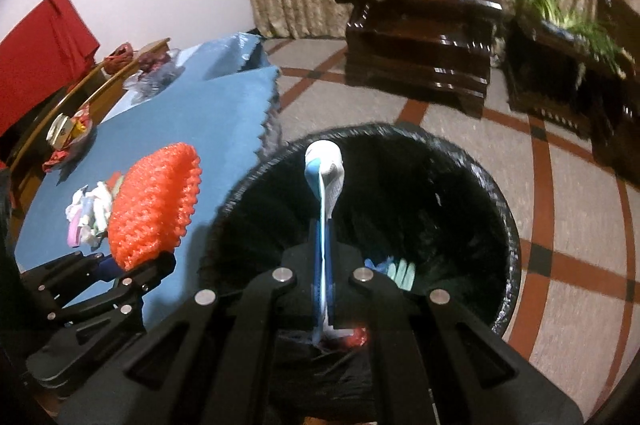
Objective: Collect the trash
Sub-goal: 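Carry the orange scrubber and blue tube over the black bin, then open both grippers to drop the scrubber and tube into the bin, then return both tools to the remaining items on the table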
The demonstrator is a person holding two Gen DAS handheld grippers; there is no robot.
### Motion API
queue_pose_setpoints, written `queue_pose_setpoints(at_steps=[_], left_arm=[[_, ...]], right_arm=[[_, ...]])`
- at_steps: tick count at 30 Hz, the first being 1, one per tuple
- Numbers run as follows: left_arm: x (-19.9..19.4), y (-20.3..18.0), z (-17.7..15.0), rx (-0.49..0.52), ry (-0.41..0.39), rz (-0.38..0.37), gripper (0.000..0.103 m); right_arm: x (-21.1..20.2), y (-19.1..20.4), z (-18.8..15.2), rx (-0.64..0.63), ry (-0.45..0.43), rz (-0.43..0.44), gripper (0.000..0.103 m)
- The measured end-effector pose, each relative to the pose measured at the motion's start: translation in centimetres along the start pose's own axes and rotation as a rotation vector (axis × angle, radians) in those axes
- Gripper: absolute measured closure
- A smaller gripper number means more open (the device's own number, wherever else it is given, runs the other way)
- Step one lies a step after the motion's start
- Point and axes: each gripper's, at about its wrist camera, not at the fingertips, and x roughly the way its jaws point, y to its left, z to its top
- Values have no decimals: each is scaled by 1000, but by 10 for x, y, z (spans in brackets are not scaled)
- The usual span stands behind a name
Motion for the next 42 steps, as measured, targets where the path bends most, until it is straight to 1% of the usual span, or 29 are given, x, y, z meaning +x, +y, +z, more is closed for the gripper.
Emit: queue_pose_setpoints(at_steps=[7, 10, 11, 12, 13, 15, 19, 21, 24, 26, 30, 31, 33, 36, 38, 40, 42], left_arm=[[27, -31, 0, 54, 37, -10, 74], [40, -40, 2, 74, 58, -30, 72], [45, -43, 3, 82, 69, -38, 69], [47, -44, 2, 86, 77, -41, 61], [50, -45, 2, 89, 81, -43, 58], [52, -44, 1, 96, 85, -45, 54], [52, -36, -4, 78, 98, -31, 51], [48, -30, -7, 73, 94, -17, 42], [42, -24, -11, 65, 88, -12, 33], [39, -24, -12, 72, 80, -7, 33], [25, -21, -10, 71, 56, -1, 33], [20, -16, -10, 66, 47, 5, 32], [12, -6, -11, 55, 36, 26, 27], [-1, 22, -15, 29, 17, 55, 27], [-10, 47, -20, 10, 9, 85, 27], [-18, 74, -26, -10, 3, 119, 27], [-28, 105, -33, -39, -5, 153, 27]], right_arm=[[20, -32, -13, 39, 41, -24, 101], [32, -44, -17, 48, 69, -37, 101], [38, -49, -17, 53, 91, -39, 101], [41, -52, -18, 58, 105, -45, 96], [43, -56, -19, 69, 114, -58, 94], [42, -62, -20, 85, 106, -65, 75], [38, -64, -27, 93, 104, -69, 73], [35, -62, -29, 93, 103, -69, 73], [28, -56, -31, 91, 94, -69, 72], [23, -51, -29, 91, 86, -66, 69], [10, -38, -27, 79, 71, -57, 69], [5, -34, -27, 74, 64, -53, 69], [0, -23, -25, 67, 55, -43, 69], [-5, 0, -23, 44, 42, -12, 68], [-6, 19, -21, 21, 39, 12, 68], [-6, 47, -20, -17, 34, 39, 67], [-4, 72, -19, -48, 32, 67, 64]])
